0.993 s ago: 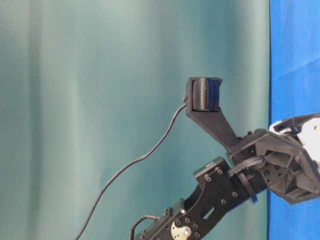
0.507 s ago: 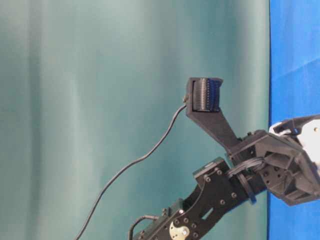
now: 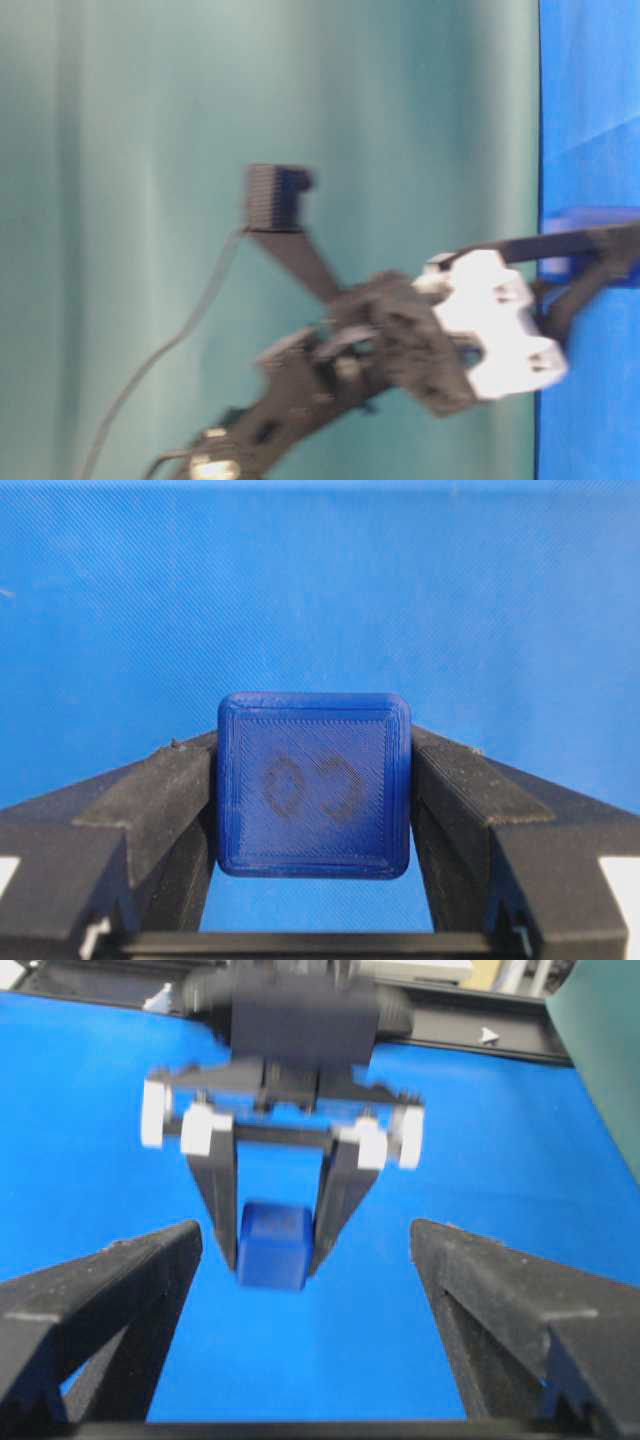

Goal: Handover the blue block to the right arm after grasping it with the left arm, then place it in the designated position.
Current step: 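Lift the cube with the left gripper and raise it upright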

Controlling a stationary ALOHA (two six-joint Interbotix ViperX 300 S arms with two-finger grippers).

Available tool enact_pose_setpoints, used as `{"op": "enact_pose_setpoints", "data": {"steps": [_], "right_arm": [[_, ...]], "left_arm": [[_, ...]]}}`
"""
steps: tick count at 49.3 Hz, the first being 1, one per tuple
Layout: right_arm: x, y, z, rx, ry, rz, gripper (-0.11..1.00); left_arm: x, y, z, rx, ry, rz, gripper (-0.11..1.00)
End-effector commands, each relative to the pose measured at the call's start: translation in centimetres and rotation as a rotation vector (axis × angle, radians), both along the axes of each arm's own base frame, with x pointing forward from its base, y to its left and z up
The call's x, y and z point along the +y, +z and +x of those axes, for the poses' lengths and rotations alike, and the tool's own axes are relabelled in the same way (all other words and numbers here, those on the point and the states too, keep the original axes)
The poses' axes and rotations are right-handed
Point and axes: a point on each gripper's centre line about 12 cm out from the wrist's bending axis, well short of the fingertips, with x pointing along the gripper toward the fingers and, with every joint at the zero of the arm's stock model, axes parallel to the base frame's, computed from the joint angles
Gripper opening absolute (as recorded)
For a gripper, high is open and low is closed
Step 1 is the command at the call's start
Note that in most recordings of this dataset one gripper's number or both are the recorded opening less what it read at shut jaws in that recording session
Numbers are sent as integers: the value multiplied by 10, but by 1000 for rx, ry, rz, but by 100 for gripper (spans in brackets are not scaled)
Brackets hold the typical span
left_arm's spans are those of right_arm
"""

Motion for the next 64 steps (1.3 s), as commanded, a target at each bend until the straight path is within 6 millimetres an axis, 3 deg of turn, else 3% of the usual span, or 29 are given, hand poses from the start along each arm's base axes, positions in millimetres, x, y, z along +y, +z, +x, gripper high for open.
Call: {"op": "enact_pose_setpoints", "data": {"steps": [1, 19, 32, 64], "right_arm": [[0, 9, 3, -26, -1, 2, 97], [-1, 10, 3, -31, -3, 2, 97], [0, 10, 3, -31, -1, 2, 97], [0, 11, 3, -34, -1, 2, 97]], "left_arm": [[-1, 44, 2, -83, -1, 2, 48], [-4, 113, -7, -109, -8, 6, 48], [-6, 144, -16, -115, -12, 7, 48], [-6, 144, -20, -109, -9, 5, 48]]}}
